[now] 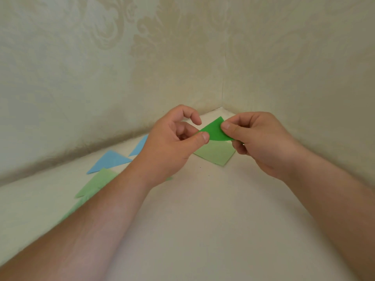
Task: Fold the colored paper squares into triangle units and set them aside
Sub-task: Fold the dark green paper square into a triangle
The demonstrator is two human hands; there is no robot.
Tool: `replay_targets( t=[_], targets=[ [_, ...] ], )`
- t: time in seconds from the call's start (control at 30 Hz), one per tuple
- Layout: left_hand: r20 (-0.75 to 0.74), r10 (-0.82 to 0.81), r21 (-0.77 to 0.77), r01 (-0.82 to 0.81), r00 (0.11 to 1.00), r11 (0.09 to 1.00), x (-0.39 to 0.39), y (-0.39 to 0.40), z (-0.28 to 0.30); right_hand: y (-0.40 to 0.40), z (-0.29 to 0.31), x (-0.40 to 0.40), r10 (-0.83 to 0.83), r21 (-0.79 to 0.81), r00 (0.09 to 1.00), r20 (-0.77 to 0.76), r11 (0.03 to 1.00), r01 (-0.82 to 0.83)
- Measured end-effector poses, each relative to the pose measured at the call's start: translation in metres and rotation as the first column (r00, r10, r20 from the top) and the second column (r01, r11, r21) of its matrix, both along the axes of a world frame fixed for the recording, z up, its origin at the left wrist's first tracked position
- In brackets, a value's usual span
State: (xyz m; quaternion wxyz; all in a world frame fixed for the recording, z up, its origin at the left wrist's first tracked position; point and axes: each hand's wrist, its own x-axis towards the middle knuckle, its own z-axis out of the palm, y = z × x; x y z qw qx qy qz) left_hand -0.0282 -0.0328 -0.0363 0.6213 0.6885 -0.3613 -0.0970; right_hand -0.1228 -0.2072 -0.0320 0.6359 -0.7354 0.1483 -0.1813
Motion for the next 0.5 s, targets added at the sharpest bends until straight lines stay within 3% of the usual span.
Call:
replay_targets(
  t=[0.07, 0.13, 0.23, 0.33, 0.37, 0.43, 0.5],
  targets=[
    [0.018, 0.012, 0.017, -0.012, 1.0, 1.0, 0.0, 0.0, -0.002, 0.0, -0.001, 0.0, -0.003, -0.007, 1.0, 0.014, 1.0, 0.004],
    [0.209, 0.065, 0.101, -0.087, 0.976, 0.991, 0.0, 0.001, -0.006, 0.0, -0.001, 0.001, -0.011, 0.026, 1.0, 0.02, 1.0, 0.011],
    [0.629, 0.12, 0.143, -0.267, 0.768, 0.953, 0.001, 0.002, -0.012, 0.001, -0.002, 0.002, -0.014, 0.043, 1.0, 0.004, 0.999, 0.013],
    [0.817, 0.112, 0.047, -0.26, 0.565, 0.965, 0.003, -0.003, -0.011, 0.006, -0.001, 0.001, 0.07, 0.142, 0.998, 0.001, 0.987, -0.069],
    [0.837, 0.104, 0.039, -0.248, 0.537, 0.968, 0.003, -0.003, -0.009, 0.007, 0.0, 0.0, 0.099, 0.202, 0.995, 0.015, 0.974, -0.1],
    [0.766, 0.141, 0.03, -0.255, 0.627, 0.966, 0.001, -0.002, -0.008, 0.005, 0.004, -0.002, 0.133, 0.33, 0.991, 0.034, 0.934, -0.137],
    [0.493, 0.196, -0.009, -0.22, 0.848, 0.976, 0.0, -0.001, -0.007, 0.002, 0.008, -0.003, 0.134, 0.412, 0.991, 0.024, 0.901, -0.132]
  ],
)
